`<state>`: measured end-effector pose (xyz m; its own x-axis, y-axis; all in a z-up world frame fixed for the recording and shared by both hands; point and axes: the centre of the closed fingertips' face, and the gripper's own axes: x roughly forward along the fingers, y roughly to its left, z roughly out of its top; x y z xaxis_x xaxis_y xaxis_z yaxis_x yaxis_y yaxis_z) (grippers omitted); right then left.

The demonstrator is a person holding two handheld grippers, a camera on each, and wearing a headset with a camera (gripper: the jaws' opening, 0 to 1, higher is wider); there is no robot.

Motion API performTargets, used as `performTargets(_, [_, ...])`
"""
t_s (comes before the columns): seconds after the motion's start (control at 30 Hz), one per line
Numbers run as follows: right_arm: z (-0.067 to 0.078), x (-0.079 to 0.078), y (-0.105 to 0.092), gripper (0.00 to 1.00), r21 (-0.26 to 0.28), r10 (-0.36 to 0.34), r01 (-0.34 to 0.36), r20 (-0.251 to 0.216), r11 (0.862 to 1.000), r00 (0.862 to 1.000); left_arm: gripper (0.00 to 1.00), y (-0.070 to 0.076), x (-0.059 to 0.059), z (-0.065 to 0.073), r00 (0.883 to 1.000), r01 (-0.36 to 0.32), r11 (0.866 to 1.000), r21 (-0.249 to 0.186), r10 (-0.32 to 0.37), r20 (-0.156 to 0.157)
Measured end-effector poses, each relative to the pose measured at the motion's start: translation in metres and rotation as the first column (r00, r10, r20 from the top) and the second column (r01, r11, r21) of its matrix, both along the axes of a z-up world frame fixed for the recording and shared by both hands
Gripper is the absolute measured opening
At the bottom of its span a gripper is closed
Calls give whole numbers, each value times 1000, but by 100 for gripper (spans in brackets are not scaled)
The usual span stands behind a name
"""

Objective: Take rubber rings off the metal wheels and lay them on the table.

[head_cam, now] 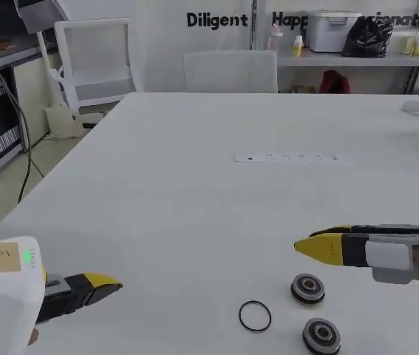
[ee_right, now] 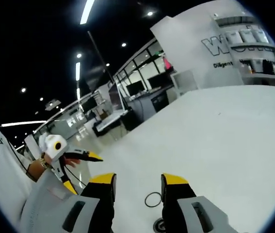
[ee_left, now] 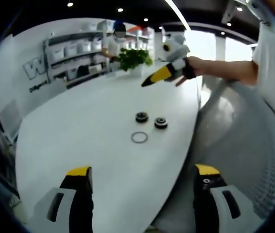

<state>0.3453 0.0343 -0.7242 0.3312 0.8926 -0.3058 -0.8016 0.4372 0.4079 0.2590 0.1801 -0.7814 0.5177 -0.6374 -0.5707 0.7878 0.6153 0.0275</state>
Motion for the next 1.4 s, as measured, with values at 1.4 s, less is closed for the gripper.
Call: performTargets(1.4, [-27,-34,-122,57,-185,34,-6,145,983,989,88,-86,19,74,991,70,996,-47,-64,116])
